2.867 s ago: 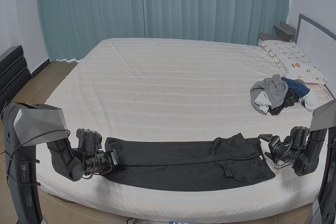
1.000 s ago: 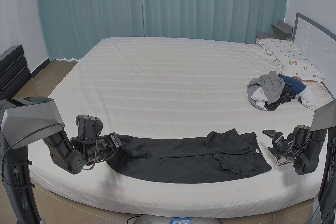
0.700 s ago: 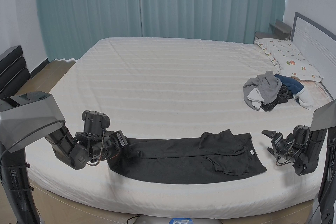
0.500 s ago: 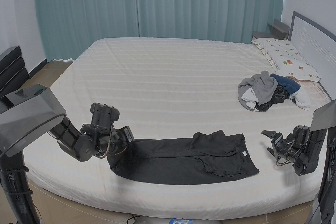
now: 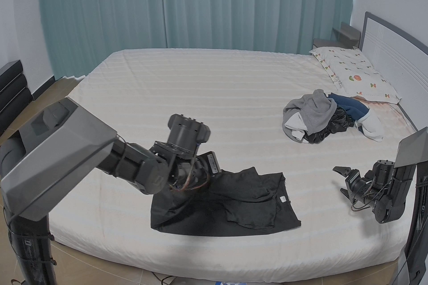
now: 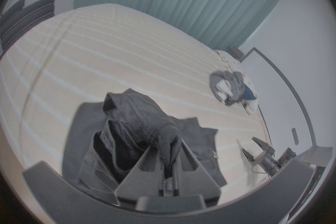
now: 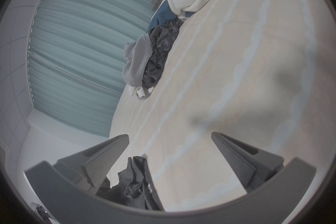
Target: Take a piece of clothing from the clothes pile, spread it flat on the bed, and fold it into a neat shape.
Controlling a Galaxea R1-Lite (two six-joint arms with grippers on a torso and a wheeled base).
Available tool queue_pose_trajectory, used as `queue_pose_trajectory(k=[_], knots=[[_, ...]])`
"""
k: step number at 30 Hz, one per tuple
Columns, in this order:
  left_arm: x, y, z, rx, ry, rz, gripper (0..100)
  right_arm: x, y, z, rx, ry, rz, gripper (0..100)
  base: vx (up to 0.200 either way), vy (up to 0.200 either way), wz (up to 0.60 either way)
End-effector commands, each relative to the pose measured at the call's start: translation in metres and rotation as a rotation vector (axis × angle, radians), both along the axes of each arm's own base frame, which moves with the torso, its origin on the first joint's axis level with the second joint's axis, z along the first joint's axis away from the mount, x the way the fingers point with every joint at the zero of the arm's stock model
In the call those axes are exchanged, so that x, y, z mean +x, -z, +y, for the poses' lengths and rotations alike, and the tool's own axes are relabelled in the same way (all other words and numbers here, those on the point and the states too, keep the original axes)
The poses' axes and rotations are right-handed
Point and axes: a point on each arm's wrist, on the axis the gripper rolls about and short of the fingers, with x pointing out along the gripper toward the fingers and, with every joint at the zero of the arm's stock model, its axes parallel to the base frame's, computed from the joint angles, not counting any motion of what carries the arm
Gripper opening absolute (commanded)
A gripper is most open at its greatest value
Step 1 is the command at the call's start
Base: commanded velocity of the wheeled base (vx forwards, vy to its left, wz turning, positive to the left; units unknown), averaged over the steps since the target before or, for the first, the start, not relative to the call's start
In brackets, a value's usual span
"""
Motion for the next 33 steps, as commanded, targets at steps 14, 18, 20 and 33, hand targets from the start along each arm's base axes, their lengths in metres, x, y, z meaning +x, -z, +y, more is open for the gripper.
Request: queue_pose_trajectory(k=[14, 18, 20, 33], knots=[[0.001, 0.021, -0.044, -0.027, 0.029, 0.049, 0, 0.000, 0.001, 0.002, 0.000, -0.006, 0.005, 100, 0.000, -0.071, 0.00], [0.001, 0.023, -0.044, -0.025, 0.031, 0.057, 0, 0.000, 0.001, 0.002, -0.001, -0.007, 0.004, 100, 0.000, 0.000, 0.00], [0.000, 0.025, -0.044, -0.027, 0.038, 0.063, 0, 0.000, 0.001, 0.002, -0.001, -0.007, 0.004, 100, 0.000, 0.000, 0.00], [0.000, 0.032, -0.044, -0.019, 0.048, 0.085, 100, 0.000, 0.001, 0.002, -0.003, -0.009, 0.004, 100, 0.000, 0.000, 0.00]])
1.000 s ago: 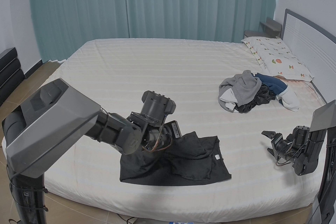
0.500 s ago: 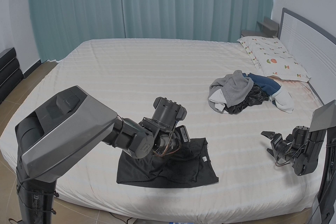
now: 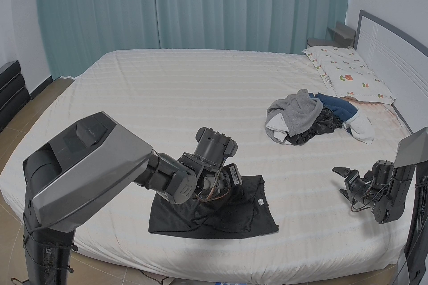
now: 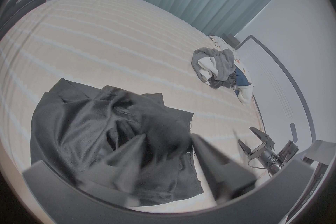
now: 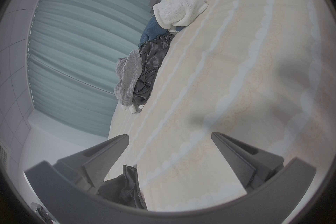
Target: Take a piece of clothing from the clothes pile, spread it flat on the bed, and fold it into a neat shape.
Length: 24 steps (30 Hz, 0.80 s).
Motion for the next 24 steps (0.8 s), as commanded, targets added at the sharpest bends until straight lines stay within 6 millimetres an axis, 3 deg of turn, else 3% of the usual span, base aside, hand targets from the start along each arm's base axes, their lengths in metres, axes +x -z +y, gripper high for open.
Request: queue_pose_trajectory(k=[1, 8, 13, 15, 17, 24], knots=[[0.000, 0.006, 0.001, 0.014, -0.002, 0.013, 100, 0.000, 0.000, 0.000, -0.001, -0.002, 0.000, 100, 0.000, 0.000, 0.00], [-0.008, 0.008, 0.015, 0.028, -0.041, 0.043, 100, 0.000, 0.000, 0.000, 0.000, 0.000, 0.001, 100, 0.000, 0.000, 0.00], [-0.018, 0.002, 0.045, 0.017, -0.101, 0.085, 100, 0.000, 0.000, 0.000, -0.001, 0.000, 0.000, 100, 0.000, 0.000, 0.00], [-0.021, 0.007, 0.067, -0.041, -0.168, 0.102, 100, 0.000, 0.000, 0.000, 0.000, 0.000, 0.001, 100, 0.000, 0.000, 0.00], [-0.024, 0.010, 0.076, -0.068, -0.196, 0.101, 100, 0.000, 0.000, 0.000, -0.001, 0.000, 0.000, 100, 0.000, 0.000, 0.00], [-0.051, 0.027, 0.102, -0.140, -0.207, 0.142, 100, 0.000, 0.000, 0.000, 0.000, 0.000, 0.001, 100, -0.171, 0.000, 0.00]])
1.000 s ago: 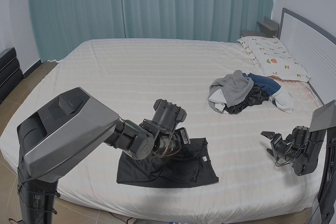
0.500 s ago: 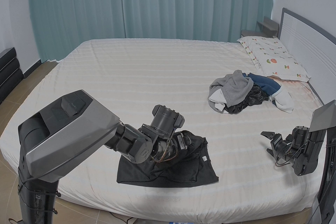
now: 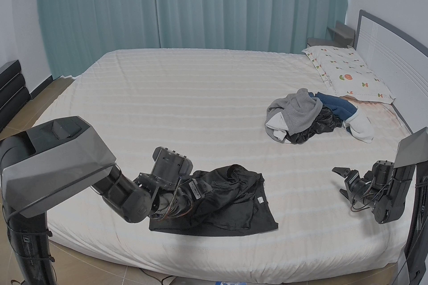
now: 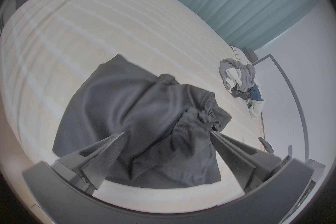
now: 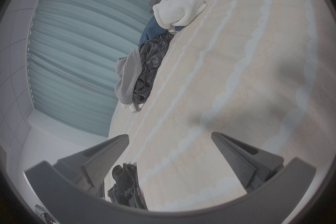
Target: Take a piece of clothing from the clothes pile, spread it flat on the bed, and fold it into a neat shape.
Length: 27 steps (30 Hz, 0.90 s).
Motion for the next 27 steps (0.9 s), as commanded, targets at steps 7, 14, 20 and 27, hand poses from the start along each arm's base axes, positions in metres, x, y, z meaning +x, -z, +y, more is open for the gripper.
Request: queue_pose_trajectory(k=[7, 14, 20, 27], knots=[[-0.022, 0.030, 0.055, -0.085, -0.097, -0.032, 100, -0.001, 0.000, 0.001, 0.001, -0.002, 0.003, 100, 0.000, 0.000, 0.00], [-0.015, 0.029, 0.072, -0.095, -0.149, -0.045, 100, -0.001, 0.002, 0.001, -0.011, -0.008, 0.006, 100, 0.000, 0.000, 0.00], [-0.021, 0.030, 0.074, -0.091, -0.143, -0.036, 100, -0.001, 0.002, 0.001, -0.011, -0.008, 0.005, 100, 0.000, 0.000, 0.00], [-0.014, 0.027, 0.083, -0.112, -0.180, -0.063, 100, -0.001, 0.002, 0.001, -0.013, -0.007, 0.006, 100, 0.000, 0.029, 0.00]])
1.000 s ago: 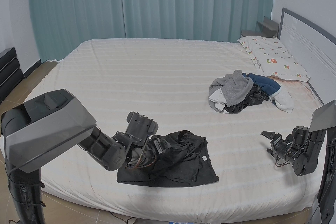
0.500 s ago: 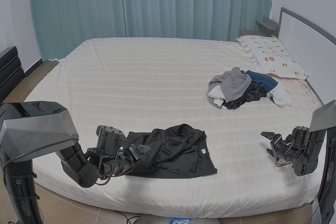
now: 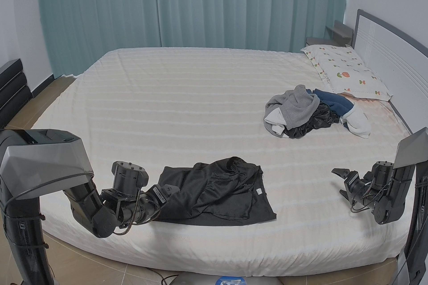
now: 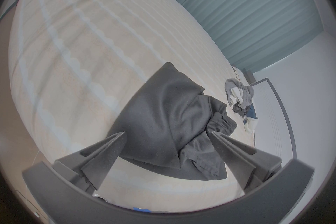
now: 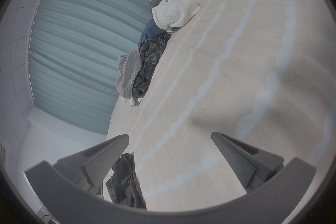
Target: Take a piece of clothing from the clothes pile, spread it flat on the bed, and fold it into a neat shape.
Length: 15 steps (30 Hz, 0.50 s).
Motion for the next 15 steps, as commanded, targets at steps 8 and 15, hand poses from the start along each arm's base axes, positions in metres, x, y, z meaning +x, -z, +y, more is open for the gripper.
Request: queue_pose_trajectory(k=[8, 15], knots=[[0.014, -0.008, 0.022, -0.053, -0.068, -0.017, 100, 0.000, 0.000, 0.000, 0.000, 0.002, 0.000, 100, 0.000, 0.200, 0.00], [0.032, -0.008, 0.046, -0.101, -0.133, -0.026, 100, -0.002, -0.015, 0.021, -0.025, -0.021, -0.027, 100, 0.000, 0.200, 0.00]])
